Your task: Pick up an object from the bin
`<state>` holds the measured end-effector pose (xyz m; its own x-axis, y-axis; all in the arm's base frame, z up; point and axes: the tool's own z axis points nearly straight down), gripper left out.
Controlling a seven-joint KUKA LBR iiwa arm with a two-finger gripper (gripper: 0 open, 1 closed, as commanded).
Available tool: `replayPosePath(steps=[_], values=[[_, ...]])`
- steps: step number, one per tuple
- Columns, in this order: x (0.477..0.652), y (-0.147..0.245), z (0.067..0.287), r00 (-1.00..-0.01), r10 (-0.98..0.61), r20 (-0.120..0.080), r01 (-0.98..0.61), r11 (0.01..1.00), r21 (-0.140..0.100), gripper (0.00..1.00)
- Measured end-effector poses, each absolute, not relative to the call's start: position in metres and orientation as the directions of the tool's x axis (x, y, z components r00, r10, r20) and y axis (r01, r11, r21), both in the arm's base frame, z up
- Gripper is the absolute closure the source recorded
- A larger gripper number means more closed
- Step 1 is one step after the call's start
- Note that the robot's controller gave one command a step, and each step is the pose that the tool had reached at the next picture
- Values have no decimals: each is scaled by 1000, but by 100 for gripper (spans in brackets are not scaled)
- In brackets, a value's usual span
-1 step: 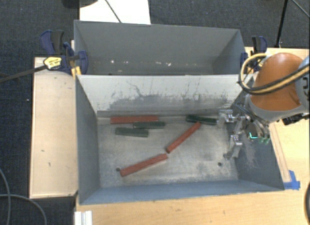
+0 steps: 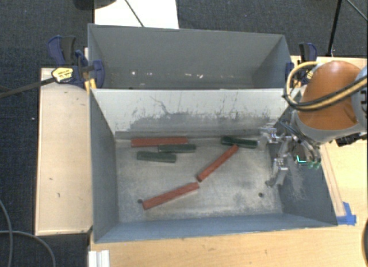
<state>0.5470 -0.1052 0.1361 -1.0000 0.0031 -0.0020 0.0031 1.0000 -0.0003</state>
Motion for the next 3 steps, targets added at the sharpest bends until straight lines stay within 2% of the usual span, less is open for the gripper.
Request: replayPosePath(steps=[1, 2, 3], values=[[542, -58, 113, -998, -65, -3, -65, 998, -1, 0], [560, 16, 71, -998, -68, -4, -68, 998, 2, 100], [559, 15, 71, -998, -69, -2, -69, 998, 0, 0]])
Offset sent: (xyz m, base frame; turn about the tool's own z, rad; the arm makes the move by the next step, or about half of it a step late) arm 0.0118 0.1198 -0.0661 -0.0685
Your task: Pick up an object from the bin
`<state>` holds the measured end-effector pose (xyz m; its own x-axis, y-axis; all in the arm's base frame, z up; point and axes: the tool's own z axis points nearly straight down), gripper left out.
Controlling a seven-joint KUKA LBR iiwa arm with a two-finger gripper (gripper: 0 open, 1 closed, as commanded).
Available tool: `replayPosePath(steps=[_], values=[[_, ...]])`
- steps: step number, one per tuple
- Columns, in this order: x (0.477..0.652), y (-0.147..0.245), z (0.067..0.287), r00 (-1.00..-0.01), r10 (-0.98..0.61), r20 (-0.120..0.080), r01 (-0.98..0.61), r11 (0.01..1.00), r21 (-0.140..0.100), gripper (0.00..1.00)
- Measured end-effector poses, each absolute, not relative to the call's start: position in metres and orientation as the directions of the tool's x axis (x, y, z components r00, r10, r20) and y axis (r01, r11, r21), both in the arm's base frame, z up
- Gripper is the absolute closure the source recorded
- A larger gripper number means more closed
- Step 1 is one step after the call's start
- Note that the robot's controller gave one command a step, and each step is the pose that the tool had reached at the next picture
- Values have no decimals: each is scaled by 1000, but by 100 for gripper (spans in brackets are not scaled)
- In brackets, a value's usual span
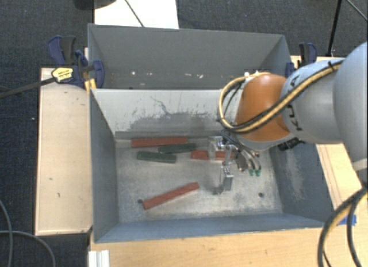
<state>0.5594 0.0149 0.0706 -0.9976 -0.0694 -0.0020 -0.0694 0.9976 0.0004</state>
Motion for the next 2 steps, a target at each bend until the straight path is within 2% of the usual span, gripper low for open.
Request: replayPosePath(steps=[1, 2], values=[[559, 15, 71, -998, -71, -2, -71, 998, 0, 0], [564, 53, 86, -1000, 20, -2, 20, 1000, 0, 0]])
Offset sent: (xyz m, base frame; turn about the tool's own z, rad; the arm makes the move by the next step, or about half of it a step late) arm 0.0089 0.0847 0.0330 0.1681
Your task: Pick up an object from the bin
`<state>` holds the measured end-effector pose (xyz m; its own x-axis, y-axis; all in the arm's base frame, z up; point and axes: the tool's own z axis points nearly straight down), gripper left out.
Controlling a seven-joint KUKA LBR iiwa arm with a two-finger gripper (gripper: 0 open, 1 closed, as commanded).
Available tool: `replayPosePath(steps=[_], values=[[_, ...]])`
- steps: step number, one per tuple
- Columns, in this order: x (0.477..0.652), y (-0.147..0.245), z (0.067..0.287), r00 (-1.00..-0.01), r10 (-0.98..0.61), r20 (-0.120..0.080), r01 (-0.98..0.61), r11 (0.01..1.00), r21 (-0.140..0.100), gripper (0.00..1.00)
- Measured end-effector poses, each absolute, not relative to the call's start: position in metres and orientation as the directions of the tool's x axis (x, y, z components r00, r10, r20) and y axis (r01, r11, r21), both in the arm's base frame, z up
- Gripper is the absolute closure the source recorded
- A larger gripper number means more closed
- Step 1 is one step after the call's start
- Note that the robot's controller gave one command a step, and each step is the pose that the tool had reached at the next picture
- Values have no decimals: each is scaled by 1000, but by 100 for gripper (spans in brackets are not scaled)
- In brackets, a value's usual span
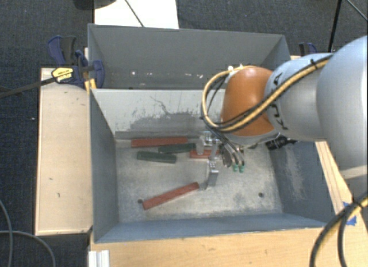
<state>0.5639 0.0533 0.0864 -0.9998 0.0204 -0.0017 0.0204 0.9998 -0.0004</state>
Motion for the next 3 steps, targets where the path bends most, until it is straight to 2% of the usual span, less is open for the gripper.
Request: replayPosePath(steps=[1, 2, 3], values=[[566, 89, 93, -999, 42, -6, 42, 999, 3, 0], [526, 123, 87, -998, 55, -4, 55, 999, -1, 0], [494, 114, 82, -1000, 19, 2, 19, 1000, -1, 100]])
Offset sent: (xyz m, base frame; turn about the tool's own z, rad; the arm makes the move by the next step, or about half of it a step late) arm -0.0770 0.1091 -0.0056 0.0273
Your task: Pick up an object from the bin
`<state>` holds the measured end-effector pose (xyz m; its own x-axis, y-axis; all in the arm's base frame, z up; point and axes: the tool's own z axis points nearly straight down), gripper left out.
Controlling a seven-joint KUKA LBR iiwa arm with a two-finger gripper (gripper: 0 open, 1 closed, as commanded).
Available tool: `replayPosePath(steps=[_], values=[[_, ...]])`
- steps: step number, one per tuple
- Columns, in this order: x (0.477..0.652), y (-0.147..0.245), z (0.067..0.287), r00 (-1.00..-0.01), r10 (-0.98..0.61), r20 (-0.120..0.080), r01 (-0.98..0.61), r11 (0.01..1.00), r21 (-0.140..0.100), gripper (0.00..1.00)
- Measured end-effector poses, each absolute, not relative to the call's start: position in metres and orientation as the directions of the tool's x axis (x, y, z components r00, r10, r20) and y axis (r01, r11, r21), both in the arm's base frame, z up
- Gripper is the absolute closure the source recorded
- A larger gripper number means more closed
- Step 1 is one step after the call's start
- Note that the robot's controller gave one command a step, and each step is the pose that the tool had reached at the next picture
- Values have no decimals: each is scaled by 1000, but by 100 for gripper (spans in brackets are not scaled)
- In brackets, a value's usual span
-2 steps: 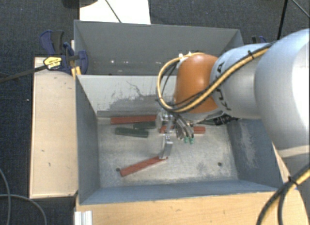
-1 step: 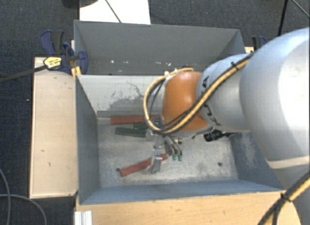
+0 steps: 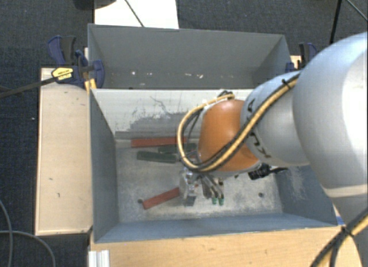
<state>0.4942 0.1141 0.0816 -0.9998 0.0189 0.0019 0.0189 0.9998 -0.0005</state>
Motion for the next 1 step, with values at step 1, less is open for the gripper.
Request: replayPosePath(steps=[1], values=[[494, 114, 82, -1000, 17, 2, 17, 1000, 0, 0]])
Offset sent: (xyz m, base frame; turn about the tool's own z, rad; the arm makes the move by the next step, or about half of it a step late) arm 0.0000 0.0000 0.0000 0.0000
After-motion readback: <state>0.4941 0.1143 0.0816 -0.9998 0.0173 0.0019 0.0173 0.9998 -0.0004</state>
